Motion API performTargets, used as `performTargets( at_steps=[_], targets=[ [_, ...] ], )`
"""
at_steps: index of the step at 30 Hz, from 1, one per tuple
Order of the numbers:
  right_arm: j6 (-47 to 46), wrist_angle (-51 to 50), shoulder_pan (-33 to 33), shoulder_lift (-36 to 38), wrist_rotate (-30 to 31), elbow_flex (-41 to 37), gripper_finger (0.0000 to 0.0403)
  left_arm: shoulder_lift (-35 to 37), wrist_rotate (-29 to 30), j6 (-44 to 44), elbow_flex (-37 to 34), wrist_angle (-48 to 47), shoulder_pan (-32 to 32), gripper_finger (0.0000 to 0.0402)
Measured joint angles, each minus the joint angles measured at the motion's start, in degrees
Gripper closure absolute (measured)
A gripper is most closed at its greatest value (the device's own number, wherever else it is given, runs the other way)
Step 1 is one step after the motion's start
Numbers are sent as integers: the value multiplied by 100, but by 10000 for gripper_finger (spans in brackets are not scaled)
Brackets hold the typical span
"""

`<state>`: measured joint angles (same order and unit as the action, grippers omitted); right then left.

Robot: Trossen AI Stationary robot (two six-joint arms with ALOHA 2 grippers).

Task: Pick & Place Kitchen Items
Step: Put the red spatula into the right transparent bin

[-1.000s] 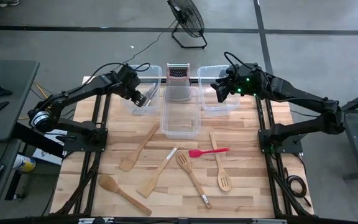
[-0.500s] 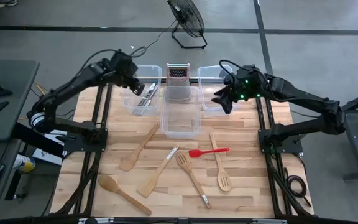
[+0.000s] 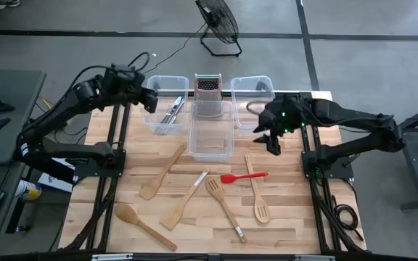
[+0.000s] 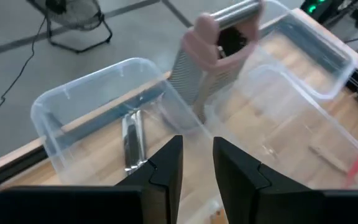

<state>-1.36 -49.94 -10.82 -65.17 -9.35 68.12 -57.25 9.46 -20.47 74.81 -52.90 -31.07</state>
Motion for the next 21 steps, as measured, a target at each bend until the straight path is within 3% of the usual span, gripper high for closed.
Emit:
performTargets(
  at_steps=[9, 21],
  targets=[
    [-51, -587, 861, -366, 346, 0, 231, 52, 765, -248, 0, 0, 1485, 313],
    [-410, -544, 1699, -2303, 441, 0, 231, 52, 916, -370, 0, -128, 2398, 313]
  ],
)
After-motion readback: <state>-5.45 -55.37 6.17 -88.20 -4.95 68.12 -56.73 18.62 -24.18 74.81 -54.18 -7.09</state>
